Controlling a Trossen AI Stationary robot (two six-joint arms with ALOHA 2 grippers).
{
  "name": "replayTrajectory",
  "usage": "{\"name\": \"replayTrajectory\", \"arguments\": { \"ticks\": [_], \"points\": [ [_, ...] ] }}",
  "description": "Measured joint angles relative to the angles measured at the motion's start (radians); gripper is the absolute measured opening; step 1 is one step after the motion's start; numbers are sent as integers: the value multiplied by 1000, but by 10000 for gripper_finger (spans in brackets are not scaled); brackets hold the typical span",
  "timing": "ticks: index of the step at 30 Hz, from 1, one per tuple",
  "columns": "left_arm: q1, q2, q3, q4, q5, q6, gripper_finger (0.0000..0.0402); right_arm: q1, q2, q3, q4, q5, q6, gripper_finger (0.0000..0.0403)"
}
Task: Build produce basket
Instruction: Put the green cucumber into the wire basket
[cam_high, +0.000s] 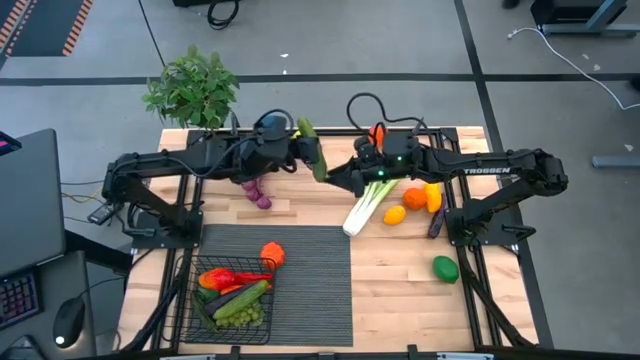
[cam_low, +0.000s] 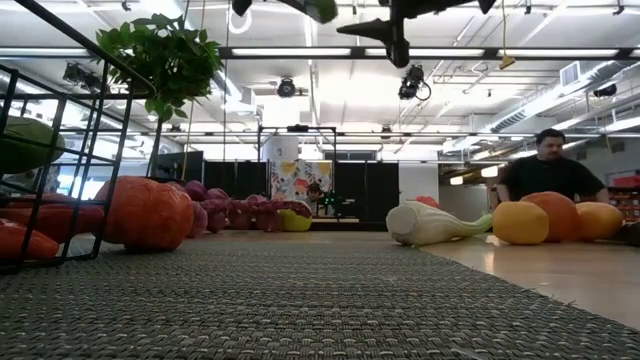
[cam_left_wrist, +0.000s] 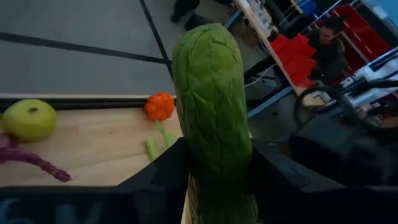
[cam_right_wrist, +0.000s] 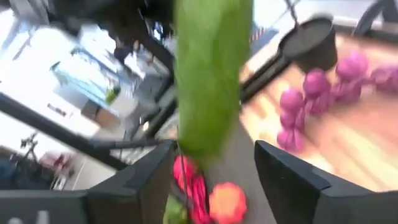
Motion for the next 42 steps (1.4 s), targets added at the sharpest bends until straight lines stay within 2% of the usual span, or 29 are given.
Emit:
{"name": "replayTrajectory", "arguments": {
  "ticks": [3, 9, 14, 16, 19, 23, 29, 32, 36, 42],
  "points": [
    [0, -32, 1, -53, 67, 31, 149, -1, 0, 0, -94, -57, -16, 256],
    [-19, -83, 3, -186, 347, 149, 155, -1, 0, 0, -236, -106, -61, 278],
    [-74, -128, 2, -439, 529, 199, 154, -2, 0, 0, -279, -120, -69, 277],
    [-111, -140, 0, -553, 573, 225, 155, -2, 0, 0, -284, -120, -67, 275],
    [-185, -154, 1, -669, 588, 262, 158, -2, 0, 0, -299, -120, -45, 273],
    [-302, -160, 1, -736, 592, 294, 159, 1, 0, 0, -322, -119, -17, 272],
    [-466, -157, -21, -738, 587, 332, 159, 34, 0, -1, -399, -122, 51, 270],
    [-544, -166, -81, -740, 588, 323, 159, 59, 0, -1, -461, -97, 80, 268],
    [-650, -202, -200, -686, 589, 262, 160, 103, 0, -1, -596, -10, 147, 268],
    [-792, -229, -333, -600, 585, 144, 160, 155, 0, -1, -862, 56, 368, 268]
  ]
}}
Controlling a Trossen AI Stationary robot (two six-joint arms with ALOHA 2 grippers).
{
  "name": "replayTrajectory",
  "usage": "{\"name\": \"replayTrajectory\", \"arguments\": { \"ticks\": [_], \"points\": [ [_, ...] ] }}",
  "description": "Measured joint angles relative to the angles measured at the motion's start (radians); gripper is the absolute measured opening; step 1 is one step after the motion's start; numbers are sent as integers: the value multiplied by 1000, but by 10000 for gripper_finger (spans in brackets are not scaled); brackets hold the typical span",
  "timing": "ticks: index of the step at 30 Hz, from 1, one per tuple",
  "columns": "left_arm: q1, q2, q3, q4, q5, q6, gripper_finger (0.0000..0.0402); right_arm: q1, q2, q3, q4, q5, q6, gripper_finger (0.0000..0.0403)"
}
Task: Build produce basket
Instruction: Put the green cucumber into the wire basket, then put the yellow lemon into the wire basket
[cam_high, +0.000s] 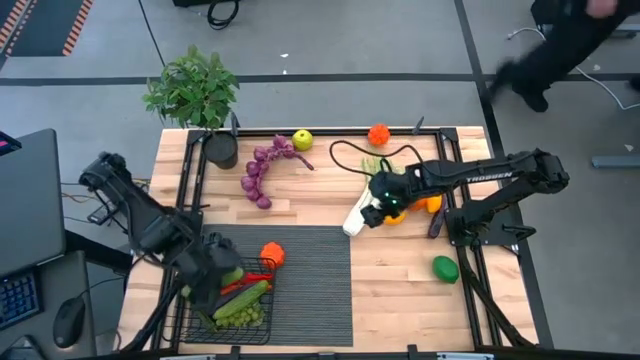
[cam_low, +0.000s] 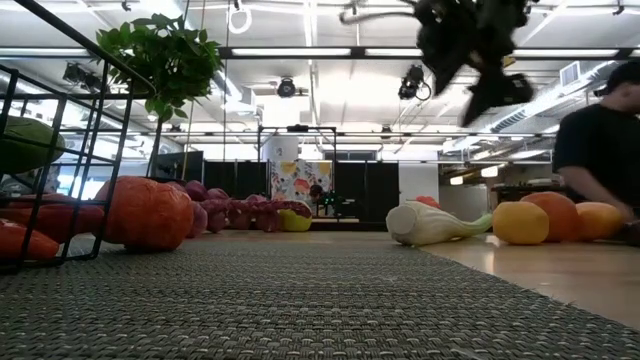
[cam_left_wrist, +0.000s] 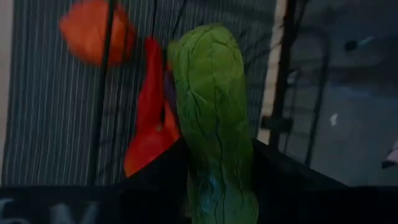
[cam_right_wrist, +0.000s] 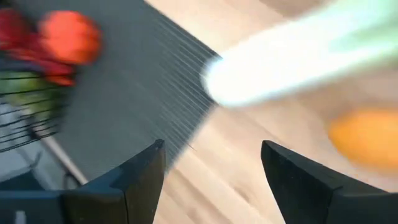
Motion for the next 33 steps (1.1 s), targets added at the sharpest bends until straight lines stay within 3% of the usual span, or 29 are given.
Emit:
{"name": "replayTrajectory", "arguments": {
  "ticks": [7, 12, 16, 24, 29, 33],
  "points": [
    [-129, 0, -133, 64, -34, -103, 182, 100, 0, -1, -192, 54, 170, 268],
    [-161, 1, -234, 250, -37, -148, 212, 135, 0, -1, -133, 38, 174, 268],
    [-157, 1, -263, 271, -38, -179, 243, 138, 0, -1, -98, 34, 190, 268],
    [-83, -5, -214, 225, -38, -162, 302, 50, 9, -1, -90, 159, 144, 268],
    [15, -5, -119, 174, -45, -78, 311, -23, 69, -1, -86, 117, -27, 284],
    [119, -6, -53, 142, -121, -31, 310, -62, 147, -1, -80, 58, -122, 312]
  ]
}}
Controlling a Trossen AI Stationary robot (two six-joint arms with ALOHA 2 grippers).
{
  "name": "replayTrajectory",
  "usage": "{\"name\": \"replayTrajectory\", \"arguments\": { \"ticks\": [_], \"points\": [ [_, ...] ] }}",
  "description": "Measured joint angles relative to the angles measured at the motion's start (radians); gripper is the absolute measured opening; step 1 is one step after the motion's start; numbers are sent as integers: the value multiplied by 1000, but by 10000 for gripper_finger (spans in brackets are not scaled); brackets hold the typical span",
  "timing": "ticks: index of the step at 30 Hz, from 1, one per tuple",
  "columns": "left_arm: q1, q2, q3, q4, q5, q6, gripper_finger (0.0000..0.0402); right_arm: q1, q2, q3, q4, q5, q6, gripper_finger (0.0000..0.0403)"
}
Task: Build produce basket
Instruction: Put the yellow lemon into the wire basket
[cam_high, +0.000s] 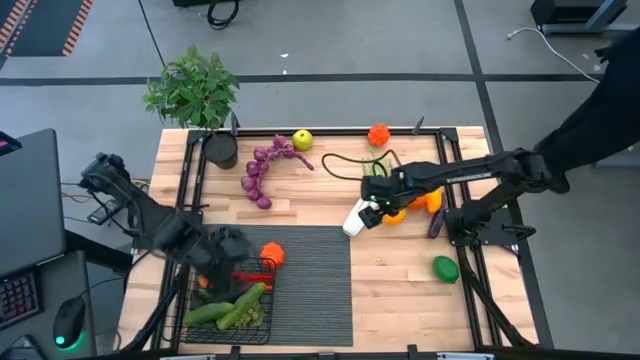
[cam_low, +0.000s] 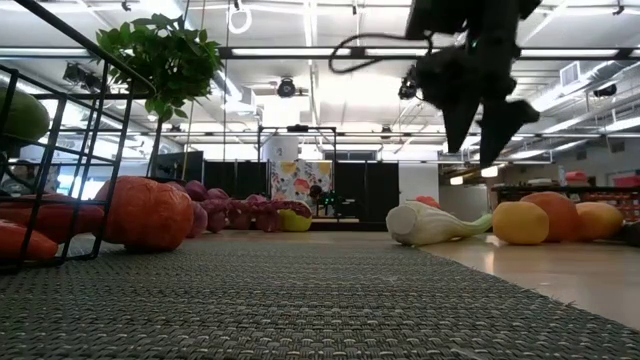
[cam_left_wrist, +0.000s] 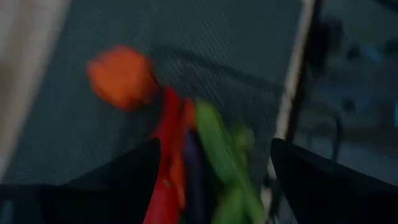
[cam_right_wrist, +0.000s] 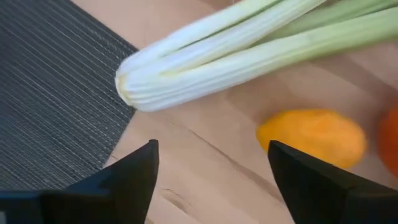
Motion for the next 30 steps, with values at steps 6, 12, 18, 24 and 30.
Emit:
{"name": "replayTrajectory", "arguments": {
  "ticks": [6, 12, 18, 24, 30],
  "points": [
    [192, 0, 44, -2, -42, -21, 310, -16, 99, 0, -10, -122, -251, 362],
    [335, 0, 52, 24, -29, 1, 309, -18, 117, 0, -182, -70, -540, 397],
    [451, 20, 53, 124, -30, 37, 309, -30, 103, -3, -201, 47, -672, 397],
    [520, 61, 53, 153, -10, 60, 309, -49, 103, -65, -185, 64, -730, 399],
    [551, 123, 53, 163, 13, 58, 309, -57, 103, -139, -104, 75, -716, 398]
  ]
}}
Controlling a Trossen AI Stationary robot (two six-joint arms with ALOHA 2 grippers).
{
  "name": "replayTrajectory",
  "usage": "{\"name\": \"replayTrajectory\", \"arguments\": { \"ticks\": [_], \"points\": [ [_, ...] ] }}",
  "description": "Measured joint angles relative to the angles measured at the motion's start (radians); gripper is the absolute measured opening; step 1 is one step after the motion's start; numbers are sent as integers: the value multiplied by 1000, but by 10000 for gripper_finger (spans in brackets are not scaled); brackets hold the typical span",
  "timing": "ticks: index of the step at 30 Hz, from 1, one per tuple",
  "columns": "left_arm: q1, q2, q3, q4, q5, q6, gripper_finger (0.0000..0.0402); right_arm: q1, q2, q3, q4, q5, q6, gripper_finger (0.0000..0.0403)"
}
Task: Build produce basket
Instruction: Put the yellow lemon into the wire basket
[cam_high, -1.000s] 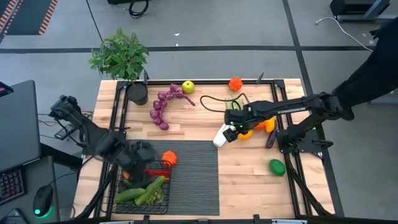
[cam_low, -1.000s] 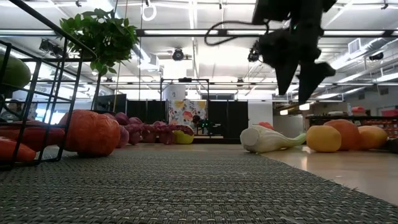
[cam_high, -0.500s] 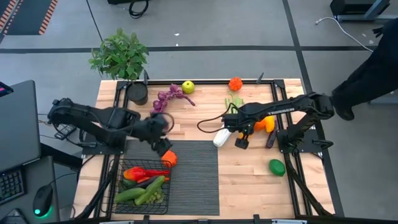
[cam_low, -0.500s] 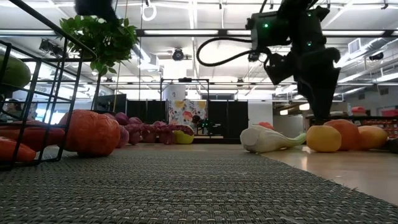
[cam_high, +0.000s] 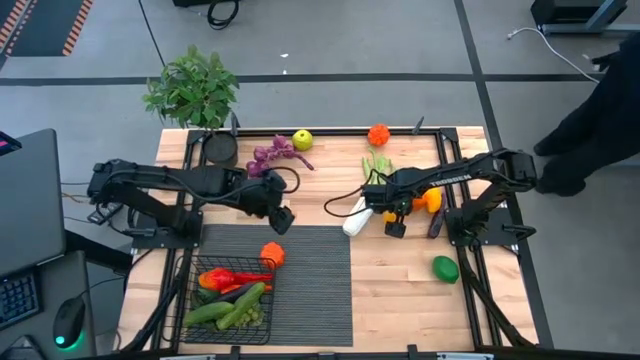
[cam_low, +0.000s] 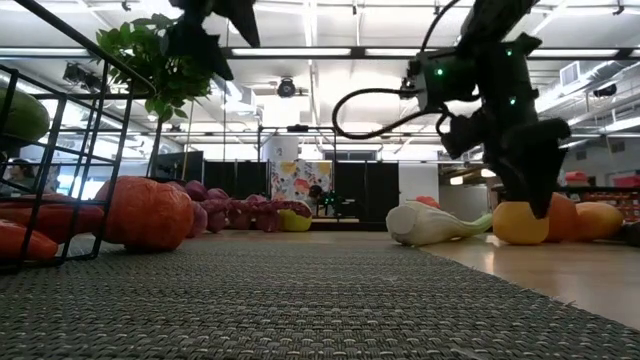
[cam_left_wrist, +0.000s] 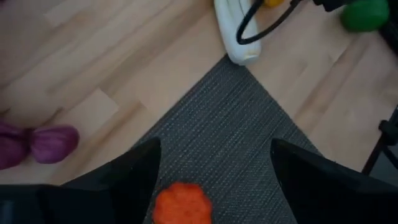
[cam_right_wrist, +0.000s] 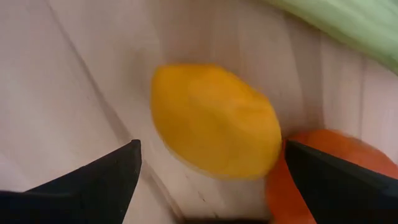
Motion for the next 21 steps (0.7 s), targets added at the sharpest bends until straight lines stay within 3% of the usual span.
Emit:
{"name": "replayTrajectory", "arguments": {
  "ticks": [9, 18, 21],
  "points": [
    [16, 49, 0, 18, 85, -2, 309, 1, -1, -50, 83, 8, 21, 385],
    [20, 48, 0, 51, 88, -2, 309, 2, -1, -50, 148, 10, 69, 294],
    [23, 48, 0, 51, 88, -1, 309, 2, -1, -47, 107, -22, 69, 291]
  ]
}}
